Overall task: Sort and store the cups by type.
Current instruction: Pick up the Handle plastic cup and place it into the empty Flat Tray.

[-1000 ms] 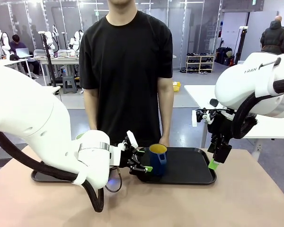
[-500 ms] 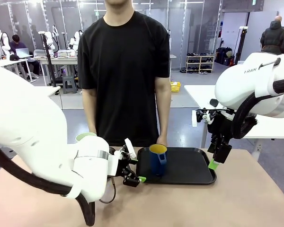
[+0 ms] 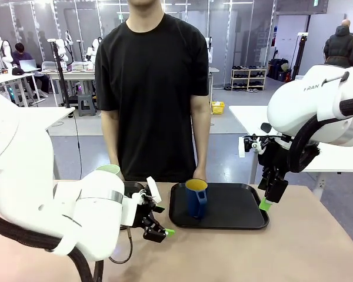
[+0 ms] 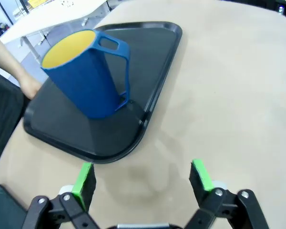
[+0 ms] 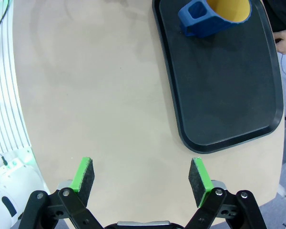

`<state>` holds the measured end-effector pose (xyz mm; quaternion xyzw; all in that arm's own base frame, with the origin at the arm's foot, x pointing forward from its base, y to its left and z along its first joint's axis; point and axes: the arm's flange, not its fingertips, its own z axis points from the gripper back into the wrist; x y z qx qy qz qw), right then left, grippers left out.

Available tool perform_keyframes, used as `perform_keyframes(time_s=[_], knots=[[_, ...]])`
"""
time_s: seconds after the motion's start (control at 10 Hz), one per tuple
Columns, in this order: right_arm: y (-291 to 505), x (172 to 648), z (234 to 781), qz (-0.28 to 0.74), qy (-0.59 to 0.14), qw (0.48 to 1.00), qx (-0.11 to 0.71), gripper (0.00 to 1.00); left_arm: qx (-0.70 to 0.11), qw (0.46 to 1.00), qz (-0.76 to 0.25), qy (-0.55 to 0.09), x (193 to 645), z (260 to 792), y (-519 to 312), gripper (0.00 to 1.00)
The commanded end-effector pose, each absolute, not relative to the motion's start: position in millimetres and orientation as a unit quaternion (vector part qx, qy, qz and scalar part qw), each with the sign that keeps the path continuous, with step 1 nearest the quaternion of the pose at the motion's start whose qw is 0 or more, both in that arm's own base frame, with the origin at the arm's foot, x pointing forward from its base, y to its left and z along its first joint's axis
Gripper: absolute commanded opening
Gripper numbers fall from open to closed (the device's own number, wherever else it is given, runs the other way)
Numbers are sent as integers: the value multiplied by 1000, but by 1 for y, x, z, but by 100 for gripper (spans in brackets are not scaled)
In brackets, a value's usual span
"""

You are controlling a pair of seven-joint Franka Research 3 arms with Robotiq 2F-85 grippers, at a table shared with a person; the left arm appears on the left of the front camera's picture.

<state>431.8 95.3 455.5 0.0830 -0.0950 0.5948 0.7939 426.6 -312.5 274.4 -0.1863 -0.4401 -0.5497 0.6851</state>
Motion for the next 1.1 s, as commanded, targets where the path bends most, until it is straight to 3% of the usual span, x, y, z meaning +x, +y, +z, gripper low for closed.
perform_keyframes(time_s=[0.0,1.0], knots=[[96,429,453,589,-100,798,80,100,-172,681,-553,-448,440,270,-317,100],[96,429,453,589,-100,798,80,100,-172,681,-553,-448,440,270,-317,100]])
